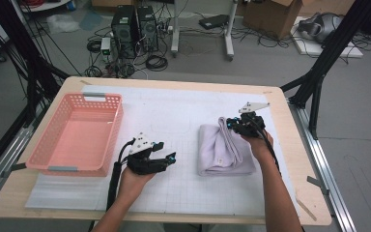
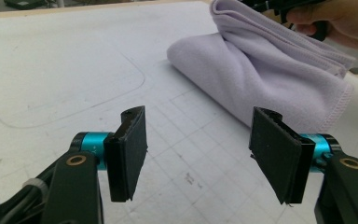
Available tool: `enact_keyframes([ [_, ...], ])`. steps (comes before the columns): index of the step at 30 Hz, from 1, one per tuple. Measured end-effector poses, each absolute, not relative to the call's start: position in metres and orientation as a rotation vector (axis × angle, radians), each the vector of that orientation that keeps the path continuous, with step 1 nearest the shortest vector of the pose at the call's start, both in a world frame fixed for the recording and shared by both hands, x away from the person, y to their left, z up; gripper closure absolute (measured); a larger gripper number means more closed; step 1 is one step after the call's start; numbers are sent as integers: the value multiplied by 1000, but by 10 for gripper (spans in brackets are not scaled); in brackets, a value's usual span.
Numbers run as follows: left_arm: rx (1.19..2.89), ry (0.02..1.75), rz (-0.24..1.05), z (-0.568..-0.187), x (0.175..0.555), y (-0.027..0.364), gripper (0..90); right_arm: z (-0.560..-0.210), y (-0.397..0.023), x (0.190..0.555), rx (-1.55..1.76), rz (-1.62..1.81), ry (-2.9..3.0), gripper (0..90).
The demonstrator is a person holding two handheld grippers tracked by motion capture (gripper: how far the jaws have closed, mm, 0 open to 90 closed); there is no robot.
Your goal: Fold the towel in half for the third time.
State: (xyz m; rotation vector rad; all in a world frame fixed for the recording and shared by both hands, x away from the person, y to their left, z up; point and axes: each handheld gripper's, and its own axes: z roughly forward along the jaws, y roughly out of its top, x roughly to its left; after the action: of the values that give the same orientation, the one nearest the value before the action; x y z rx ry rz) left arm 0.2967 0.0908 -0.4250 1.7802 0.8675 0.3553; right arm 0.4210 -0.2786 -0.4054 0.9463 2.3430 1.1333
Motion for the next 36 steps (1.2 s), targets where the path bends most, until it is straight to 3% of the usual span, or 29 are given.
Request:
enact_keyframes([
  [3,1778,869,352,-427,296,93,372,-407,-282,418,986,1098,2323,758],
  [4,1777,869,357,-428,296,95,371,-406,-289,415,1036,1082,2282,671],
  [13,1746,859,372,-431,295,104,349,-398,-328,375,1210,1107,2132,589],
  [21,1742,862,384,-433,294,106,256,-409,-324,322,1182,1107,2199,508],
  [25,1747,859,378,-435,292,109,255,-421,-316,303,1177,1149,2233,490],
  [27,1754,854,376,-435,291,109,257,-428,-312,300,1189,1113,2255,542],
  [31,1749,848,370,-434,289,110,262,-436,-312,302,1249,1170,2299,830],
  [36,1745,851,378,-433,287,114,265,-426,-318,292,1256,1150,2250,850],
])
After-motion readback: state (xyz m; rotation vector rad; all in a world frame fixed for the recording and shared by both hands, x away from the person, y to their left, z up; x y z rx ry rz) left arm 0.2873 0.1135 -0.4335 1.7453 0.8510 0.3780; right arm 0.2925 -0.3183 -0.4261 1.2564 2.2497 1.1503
